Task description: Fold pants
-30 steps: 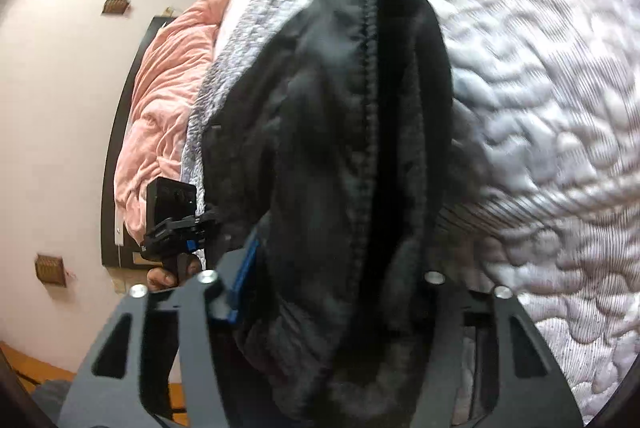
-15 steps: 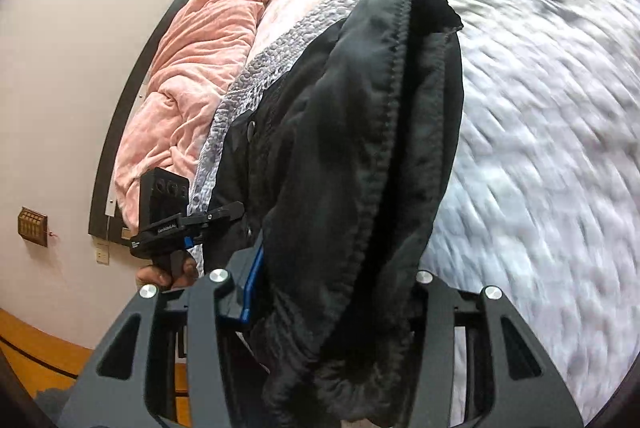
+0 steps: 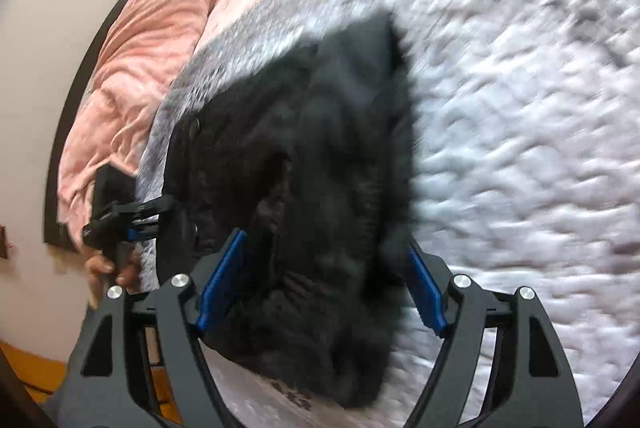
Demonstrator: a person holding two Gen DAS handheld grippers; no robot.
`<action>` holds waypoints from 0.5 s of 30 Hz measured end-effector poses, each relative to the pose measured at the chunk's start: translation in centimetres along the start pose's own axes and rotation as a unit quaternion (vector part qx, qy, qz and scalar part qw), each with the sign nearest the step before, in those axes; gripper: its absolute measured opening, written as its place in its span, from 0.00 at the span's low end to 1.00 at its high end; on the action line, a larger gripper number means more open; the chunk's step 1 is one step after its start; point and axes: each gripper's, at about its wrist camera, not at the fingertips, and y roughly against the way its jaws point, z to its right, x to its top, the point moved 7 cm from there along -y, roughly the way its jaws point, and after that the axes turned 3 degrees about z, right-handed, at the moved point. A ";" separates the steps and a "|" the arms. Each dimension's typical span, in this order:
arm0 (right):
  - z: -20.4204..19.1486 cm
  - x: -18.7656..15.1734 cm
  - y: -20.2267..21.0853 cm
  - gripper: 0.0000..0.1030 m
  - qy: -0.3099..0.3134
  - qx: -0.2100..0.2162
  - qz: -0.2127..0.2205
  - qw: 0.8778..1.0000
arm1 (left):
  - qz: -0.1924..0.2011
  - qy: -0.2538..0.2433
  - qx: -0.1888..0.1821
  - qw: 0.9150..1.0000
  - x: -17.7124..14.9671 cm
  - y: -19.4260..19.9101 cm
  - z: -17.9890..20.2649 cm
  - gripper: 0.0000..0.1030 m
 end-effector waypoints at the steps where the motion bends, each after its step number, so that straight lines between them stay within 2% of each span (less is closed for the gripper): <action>1: 0.2 1.2 1.8 0.74 0.011 -0.023 0.036 0.999 | 0.013 -0.003 0.010 1.000 0.8 0.9 0.4 0.72; 3: -0.6 3.4 4.2 0.74 0.014 -0.016 0.077 0.997 | 0.026 -0.013 0.038 0.999 1.9 1.3 0.7 0.76; 4: -1.3 4.2 4.6 0.74 0.014 -0.012 0.088 0.996 | 0.050 -0.037 0.071 0.996 2.8 1.8 0.8 0.82; 6: -3.6 5.9 4.6 0.75 0.028 0.006 0.099 0.995 | 0.063 -0.062 0.108 0.990 4.2 1.5 1.6 0.84; 9: -5.0 7.3 1.8 0.75 0.022 0.017 0.074 0.997 | 0.076 -0.046 0.120 0.989 5.7 0.4 3.3 0.84; 11: -3.9 7.9 -0.8 0.73 -0.008 0.020 0.054 0.998 | 0.095 -0.052 0.144 0.984 7.3 0.0 3.6 0.84; 13: -2.3 8.2 -2.9 0.68 -0.043 0.013 0.045 0.998 | 0.088 -0.074 0.196 0.974 8.0 -1.0 2.9 0.87; 15: -1.3 8.3 -3.7 0.66 -0.062 0.012 0.045 0.997 | 0.081 -0.089 0.225 0.967 8.4 -1.7 1.8 0.90</action>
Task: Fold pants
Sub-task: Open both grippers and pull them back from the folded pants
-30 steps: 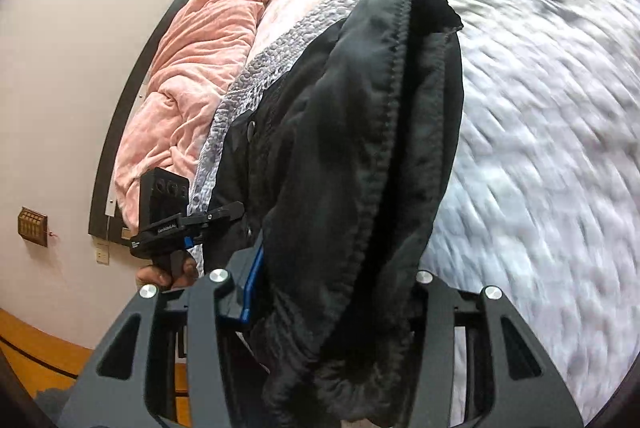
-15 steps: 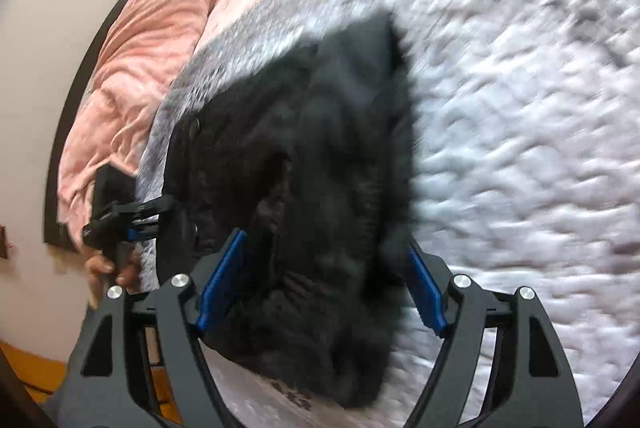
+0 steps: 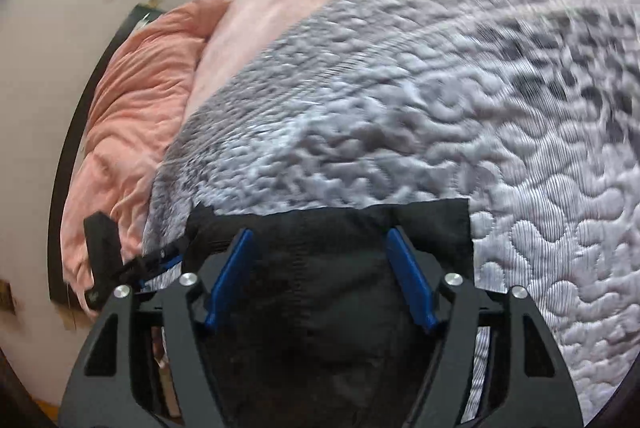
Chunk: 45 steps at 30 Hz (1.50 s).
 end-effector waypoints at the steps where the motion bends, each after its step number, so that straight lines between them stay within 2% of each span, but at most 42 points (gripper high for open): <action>1: 0.2 0.0 0.1 0.66 -0.007 0.006 0.003 1.000 | -0.002 0.003 0.003 1.000 0.2 -0.4 0.7 0.90; 3: -0.4 -0.2 1.3 0.72 -0.013 0.023 0.011 1.000 | 0.003 0.016 -0.008 1.000 0.1 0.2 0.6 0.83; 4: -1.0 -0.8 2.7 0.76 -0.007 0.041 0.019 0.999 | 0.015 0.022 -0.028 0.999 -0.2 1.2 0.4 0.82; 6: -2.3 -2.8 5.6 0.76 0.011 0.079 0.026 0.997 | 0.054 0.024 -0.060 0.996 -1.4 4.2 0.2 0.83; 7: -3.0 -3.7 6.3 0.76 0.014 0.092 0.027 0.995 | 0.072 0.026 -0.064 0.995 -2.3 5.5 -0.3 0.85; 9: -3.0 -6.4 8.0 0.77 0.016 0.108 0.029 0.994 | 0.109 0.029 -0.045 0.993 -5.3 8.0 -1.6 0.89; 11: -2.4 -8.5 8.7 0.77 0.002 0.119 0.030 0.992 | 0.118 0.036 -0.024 0.992 -7.9 8.5 -2.4 0.89; 14: 0.1 -10.5 7.1 0.73 -0.029 0.097 0.021 0.995 | 0.077 0.035 0.009 0.996 -12.0 5.7 -3.1 0.89; 17: 1.6 -11.2 5.8 0.69 -0.056 0.088 0.014 0.994 | 0.061 0.033 0.014 0.998 -13.5 3.4 -3.1 0.91; 20: 0.2 -11.5 7.6 0.74 -0.044 0.081 0.025 0.995 | 0.074 0.054 -0.002 0.996 -13.4 4.7 -3.5 0.86; 22: -1.6 -12.2 9.4 0.76 -0.018 0.088 0.041 0.995 | 0.106 0.042 -0.010 0.993 -13.7 7.0 -3.0 0.88; 24: -2.1 -13.1 9.5 0.78 -0.013 0.091 0.037 0.995 | 0.124 0.033 -0.018 0.992 -14.7 8.2 -2.5 0.90; 27: -0.8 -14.1 7.1 0.79 -0.020 0.062 0.010 0.998 | 0.102 0.012 0.007 0.995 -16.3 7.1 -2.1 0.91; 28: -0.1 -14.4 6.1 0.79 -0.027 0.050 0.002 0.998 | 0.080 0.014 0.011 0.997 -16.8 5.7 -2.2 0.92; 29: 0.3 -14.5 5.9 0.79 -0.035 0.047 0.004 0.998 | 0.077 0.020 0.007 0.997 -17.1 5.7 -2.3 0.94; 32: -0.4 -14.7 7.5 0.79 -0.056 0.072 0.021 0.996 | 0.078 0.044 -0.006 0.996 -17.0 6.5 -2.8 0.93; 34: -1.4 -15.5 9.5 0.82 -0.056 0.085 0.034 0.994 | 0.089 0.035 -0.013 0.995 -17.8 8.4 -2.4 0.94; 36: -1.9 -17.0 11.7 0.85 -0.066 0.093 0.048 0.992 | 0.101 0.021 -0.019 0.995 -19.2 10.3 -1.9 0.94; 40: -2.6 -23.5 15.2 0.87 -0.075 0.087 0.070 0.991 | 0.117 0.003 0.006 0.993 -24.6 15.3 -1.3 0.96; 42: -2.7 -26.7 16.3 0.88 -0.067 0.064 0.074 0.993 | 0.136 0.000 0.025 0.990 -26.9 17.5 -1.3 0.96; 45: -3.4 -32.5 18.3 0.88 -0.037 0.004 0.081 0.996 | 0.167 -0.014 0.046 0.985 -30.4 21.0 -1.0 0.96</action>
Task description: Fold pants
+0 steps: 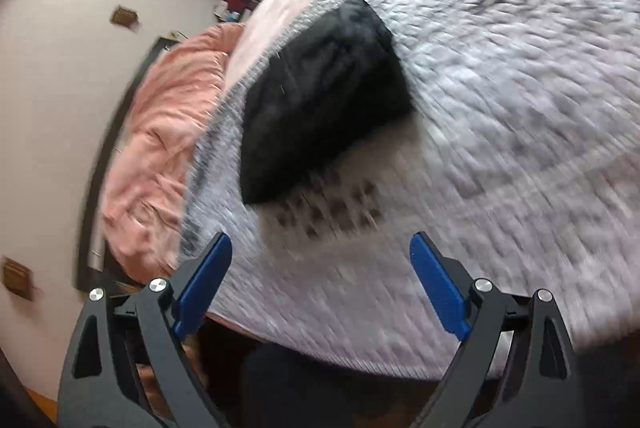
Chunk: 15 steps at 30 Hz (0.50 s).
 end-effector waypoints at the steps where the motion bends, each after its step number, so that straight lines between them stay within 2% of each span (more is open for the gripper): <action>1: -0.2 -1.1 0.6 0.89 0.011 -0.015 0.001 1.000 | 0.011 0.001 0.007 1.000 -0.7 1.8 -0.1 0.96; 4: -0.9 -4.6 3.2 0.90 0.066 -0.088 0.012 0.994 | 0.027 0.000 0.011 1.000 -2.6 6.1 0.3 0.96; 8: -2.4 -7.7 7.2 0.93 0.138 -0.183 0.041 0.973 | 0.047 -0.009 0.026 0.999 -4.6 11.5 1.1 0.96; 12: -5.4 -8.8 11.5 0.96 0.176 -0.215 0.086 0.957 | 0.049 -0.044 0.019 0.998 -5.7 16.0 3.1 0.96; 15: -9.4 -9.8 15.4 0.97 0.221 -0.217 0.131 0.942 | 0.055 -0.063 -0.016 0.996 -6.1 19.8 4.9 0.96</action>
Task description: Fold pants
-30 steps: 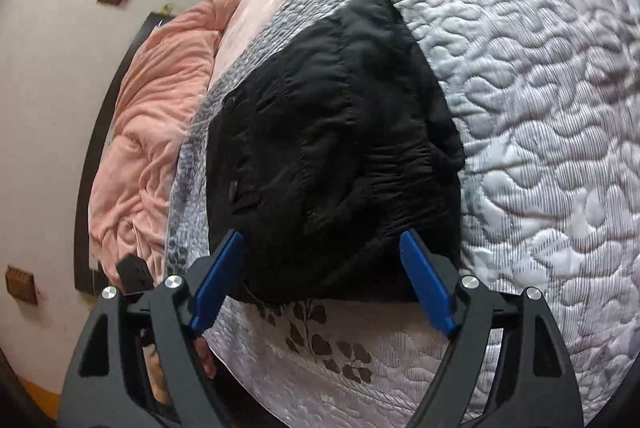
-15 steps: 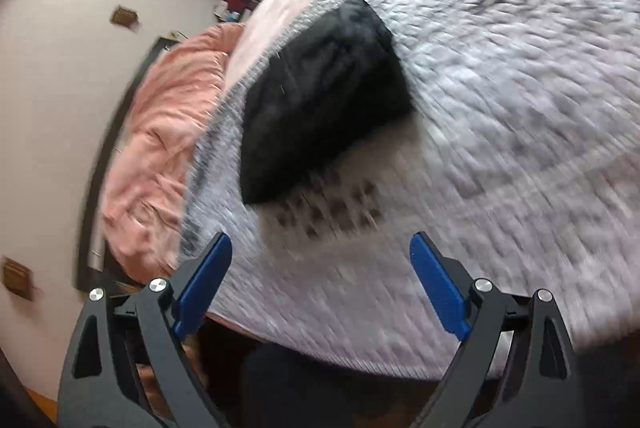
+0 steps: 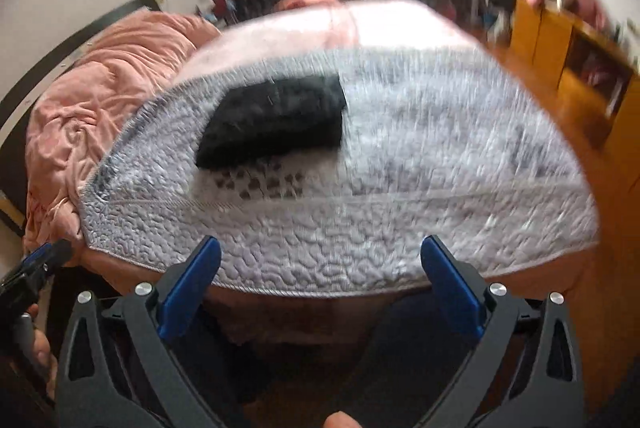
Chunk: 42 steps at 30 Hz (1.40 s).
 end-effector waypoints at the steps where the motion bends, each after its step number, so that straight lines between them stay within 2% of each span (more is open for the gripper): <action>1: -0.6 0.4 1.3 0.97 0.009 0.002 0.009 1.000 | 0.009 -0.003 -0.008 1.000 0.3 1.7 0.6 0.96; 5: -2.3 2.0 6.8 0.97 0.034 -0.010 0.044 0.998 | 0.057 -0.032 0.010 0.998 1.4 6.9 2.6 0.96; 7: -2.9 2.7 9.4 0.97 0.032 -0.011 0.058 0.998 | 0.076 -0.033 0.006 0.997 1.9 9.1 3.3 0.96; 14: -4.3 2.9 13.5 0.97 0.044 -0.020 0.092 0.995 | 0.080 -0.025 -0.009 0.996 2.0 11.8 4.6 0.96; 19: -4.4 2.4 13.5 0.97 0.049 -0.022 0.091 0.994 | 0.085 -0.016 -0.028 0.996 1.9 11.5 4.7 0.96; 22: -4.4 2.4 13.0 0.97 0.049 -0.021 0.086 0.995 | 0.090 -0.014 -0.024 0.996 2.1 11.3 4.6 0.96; 26: -4.5 2.7 12.6 0.97 0.049 -0.017 0.088 0.995 | 0.079 -0.009 -0.030 0.996 2.3 10.5 4.5 0.96; 34: -4.8 3.0 11.1 0.97 0.057 -0.012 0.079 0.995 | 0.048 -0.006 -0.010 0.999 2.2 8.5 4.2 0.96; 42: -4.8 3.3 9.9 0.97 0.058 -0.008 0.073 0.996 | 0.056 -0.021 0.014 0.998 3.0 8.3 4.5 0.96</action>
